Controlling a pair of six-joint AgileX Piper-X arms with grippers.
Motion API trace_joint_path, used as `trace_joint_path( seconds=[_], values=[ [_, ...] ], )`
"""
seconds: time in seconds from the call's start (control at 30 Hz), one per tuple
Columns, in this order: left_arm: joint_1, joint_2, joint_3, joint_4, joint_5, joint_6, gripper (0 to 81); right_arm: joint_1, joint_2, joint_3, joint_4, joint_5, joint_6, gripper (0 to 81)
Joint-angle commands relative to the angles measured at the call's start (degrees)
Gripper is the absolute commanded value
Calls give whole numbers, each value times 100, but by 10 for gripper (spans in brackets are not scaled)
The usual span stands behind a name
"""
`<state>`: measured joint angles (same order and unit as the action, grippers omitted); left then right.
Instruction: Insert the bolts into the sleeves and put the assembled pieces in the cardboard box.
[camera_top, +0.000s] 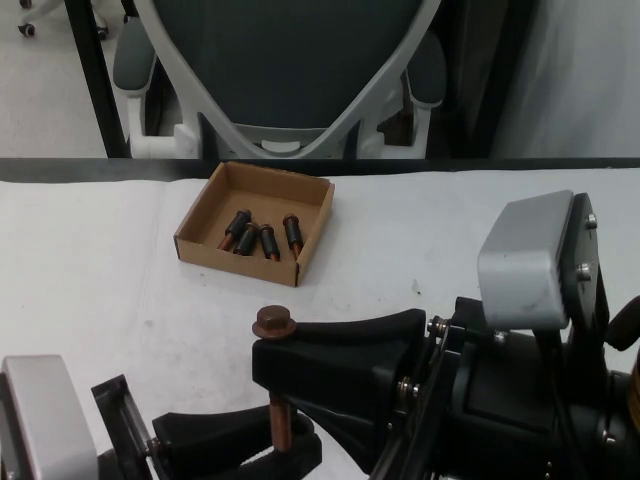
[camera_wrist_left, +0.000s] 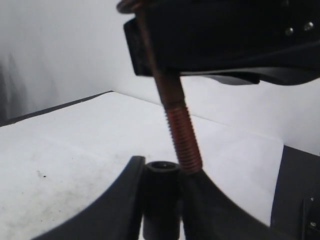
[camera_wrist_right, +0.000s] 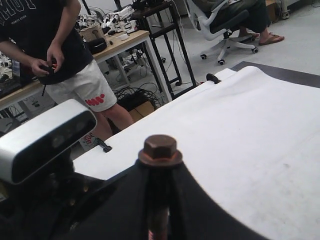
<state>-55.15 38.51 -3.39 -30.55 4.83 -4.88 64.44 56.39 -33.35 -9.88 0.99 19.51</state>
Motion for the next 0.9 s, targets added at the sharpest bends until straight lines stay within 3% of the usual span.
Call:
trace_joint_path(
  seconds=[0.0,0.87],
  values=[
    [-9,12,-58,-93,-88,-110,8,2,-8,-42,-154,-4,-57,2],
    [-9,-1,-58,-63,-67,-106,8,2,-8,-42,-111,2,-497,2]
  ],
)
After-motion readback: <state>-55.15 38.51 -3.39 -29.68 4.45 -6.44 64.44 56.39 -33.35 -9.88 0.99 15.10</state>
